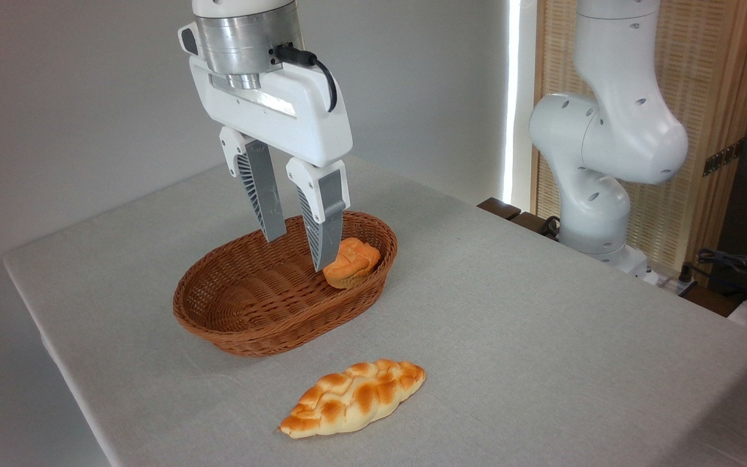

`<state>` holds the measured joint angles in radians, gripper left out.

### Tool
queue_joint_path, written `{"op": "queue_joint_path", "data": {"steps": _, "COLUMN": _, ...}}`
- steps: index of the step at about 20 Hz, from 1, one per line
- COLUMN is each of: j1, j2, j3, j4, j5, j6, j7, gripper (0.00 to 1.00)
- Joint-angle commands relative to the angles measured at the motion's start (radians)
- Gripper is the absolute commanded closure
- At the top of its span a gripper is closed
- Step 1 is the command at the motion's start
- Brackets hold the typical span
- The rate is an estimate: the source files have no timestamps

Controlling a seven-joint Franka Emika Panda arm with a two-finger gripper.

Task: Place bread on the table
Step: 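Lower the open gripper into the wicker basket onto the orange roll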

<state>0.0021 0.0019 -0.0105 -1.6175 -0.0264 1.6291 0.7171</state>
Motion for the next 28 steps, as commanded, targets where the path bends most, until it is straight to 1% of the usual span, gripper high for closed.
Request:
{"op": "queue_joint_path", "data": {"steps": 1, "j1": -0.005, "j2": -0.003, "j3": 0.006, "j4": 0.011, "j5": -0.006, "j6": -0.034, "j7": 0.009, "gripper": 0.00}}
{"op": "queue_joint_path", "data": {"steps": 8, "j1": -0.007, "j2": -0.011, "j3": -0.002, "j4": -0.002, "j5": -0.007, "j6": -0.034, "j7": 0.004, "gripper": 0.00}}
{"op": "queue_joint_path", "data": {"steps": 9, "j1": -0.007, "j2": -0.023, "j3": -0.012, "j4": -0.013, "j5": -0.013, "j6": -0.034, "j7": 0.005, "gripper": 0.00}}
{"op": "queue_joint_path", "data": {"steps": 11, "j1": -0.007, "j2": -0.054, "j3": -0.026, "j4": -0.063, "j5": -0.024, "j6": -0.031, "j7": 0.005, "gripper": 0.00}}
{"op": "queue_joint_path", "data": {"steps": 14, "j1": -0.008, "j2": -0.095, "j3": -0.097, "j4": -0.159, "j5": -0.024, "j6": -0.006, "j7": 0.007, "gripper": 0.00}}
{"op": "queue_joint_path", "data": {"steps": 16, "j1": -0.013, "j2": -0.127, "j3": -0.135, "j4": -0.234, "j5": -0.026, "j6": 0.038, "j7": 0.005, "gripper": 0.00}}
{"op": "queue_joint_path", "data": {"steps": 17, "j1": -0.022, "j2": -0.141, "j3": -0.150, "j4": -0.277, "j5": -0.026, "j6": 0.064, "j7": 0.005, "gripper": 0.00}}
{"op": "queue_joint_path", "data": {"steps": 18, "j1": -0.040, "j2": -0.151, "j3": -0.160, "j4": -0.312, "j5": -0.026, "j6": 0.081, "j7": 0.004, "gripper": 0.00}}
{"op": "queue_joint_path", "data": {"steps": 20, "j1": -0.068, "j2": -0.151, "j3": -0.178, "j4": -0.363, "j5": -0.029, "j6": 0.116, "j7": 0.001, "gripper": 0.00}}
{"op": "queue_joint_path", "data": {"steps": 22, "j1": -0.077, "j2": -0.151, "j3": -0.206, "j4": -0.421, "j5": -0.078, "j6": 0.191, "j7": 0.001, "gripper": 0.00}}
{"op": "queue_joint_path", "data": {"steps": 23, "j1": -0.077, "j2": -0.149, "j3": -0.218, "j4": -0.450, "j5": -0.092, "j6": 0.219, "j7": 0.001, "gripper": 0.00}}
{"op": "queue_joint_path", "data": {"steps": 26, "j1": -0.079, "j2": -0.148, "j3": -0.255, "j4": -0.510, "j5": -0.096, "j6": 0.241, "j7": 0.001, "gripper": 0.00}}
{"op": "queue_joint_path", "data": {"steps": 28, "j1": -0.079, "j2": -0.146, "j3": -0.269, "j4": -0.550, "j5": -0.095, "j6": 0.251, "j7": 0.002, "gripper": 0.00}}
